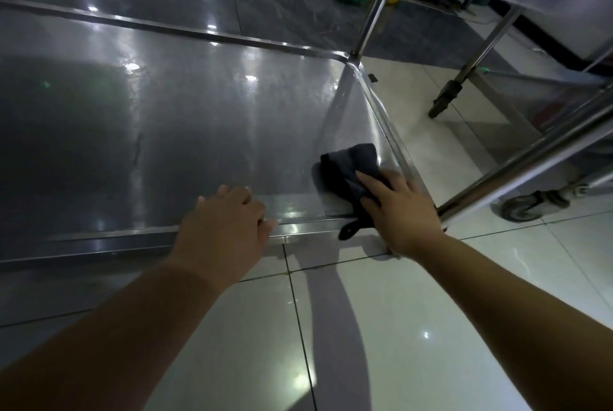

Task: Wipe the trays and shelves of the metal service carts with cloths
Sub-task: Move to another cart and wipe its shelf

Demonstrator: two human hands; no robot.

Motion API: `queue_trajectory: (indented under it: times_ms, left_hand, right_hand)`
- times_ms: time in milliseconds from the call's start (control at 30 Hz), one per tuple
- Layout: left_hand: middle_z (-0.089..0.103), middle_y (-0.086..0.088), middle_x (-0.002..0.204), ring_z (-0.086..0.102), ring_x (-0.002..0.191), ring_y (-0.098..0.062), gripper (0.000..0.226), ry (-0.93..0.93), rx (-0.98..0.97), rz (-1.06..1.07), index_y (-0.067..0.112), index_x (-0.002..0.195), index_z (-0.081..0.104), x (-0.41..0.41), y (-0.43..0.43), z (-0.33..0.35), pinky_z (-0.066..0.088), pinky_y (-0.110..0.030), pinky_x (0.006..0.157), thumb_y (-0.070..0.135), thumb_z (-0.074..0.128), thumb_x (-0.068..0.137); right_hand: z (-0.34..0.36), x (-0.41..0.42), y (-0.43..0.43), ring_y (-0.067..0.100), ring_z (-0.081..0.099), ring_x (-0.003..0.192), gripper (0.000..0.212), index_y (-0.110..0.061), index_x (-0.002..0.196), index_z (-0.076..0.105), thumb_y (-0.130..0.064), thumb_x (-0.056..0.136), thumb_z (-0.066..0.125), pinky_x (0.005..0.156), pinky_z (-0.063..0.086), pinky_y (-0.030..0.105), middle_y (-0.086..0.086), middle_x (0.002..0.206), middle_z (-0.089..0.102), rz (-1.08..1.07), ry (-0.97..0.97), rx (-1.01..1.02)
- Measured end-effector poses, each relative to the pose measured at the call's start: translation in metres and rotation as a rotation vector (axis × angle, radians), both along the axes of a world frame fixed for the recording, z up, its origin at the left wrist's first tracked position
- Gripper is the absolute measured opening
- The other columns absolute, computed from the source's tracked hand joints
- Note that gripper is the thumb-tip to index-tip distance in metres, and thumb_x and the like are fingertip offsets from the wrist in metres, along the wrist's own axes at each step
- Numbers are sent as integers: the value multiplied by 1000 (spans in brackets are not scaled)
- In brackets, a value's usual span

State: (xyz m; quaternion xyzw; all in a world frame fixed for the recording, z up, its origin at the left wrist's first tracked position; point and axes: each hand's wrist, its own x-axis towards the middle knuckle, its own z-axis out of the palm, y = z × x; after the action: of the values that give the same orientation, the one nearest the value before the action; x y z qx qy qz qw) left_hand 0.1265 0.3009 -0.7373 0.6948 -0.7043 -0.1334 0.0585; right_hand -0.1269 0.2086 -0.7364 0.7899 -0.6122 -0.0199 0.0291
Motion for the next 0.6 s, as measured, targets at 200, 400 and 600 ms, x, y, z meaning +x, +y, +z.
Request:
queue_trajectory:
  times_ms: [200,400,600]
  left_hand:
    - [53,2,116,50,107,-19,41,6,-45,-8,23,111,59,-3,-4,1,42,-40,93,49,32,94]
    - [47,5,136,38,130,-16,36,129,-81,-44,25,120,59,14,5,-4,33,-35,104,44,42,94]
    - [61,0,114,55,106,-22,32,59,-107,20,18,102,69,74,32,6,46,-37,89,43,53,88]
  right_hand:
    - [5,18,-9,38,33,124,49,-34,146,22,-38,98,30,100,30,47,9,151,25,-413,7,37]
    - [-1,59,26,33,41,116,47,-39,142,36,-41,96,42,98,34,41,1,149,34,224,-157,13]
    - [8,41,3,40,23,135,49,-41,146,23,-40,98,32,108,22,54,6,154,22,-431,-81,108]
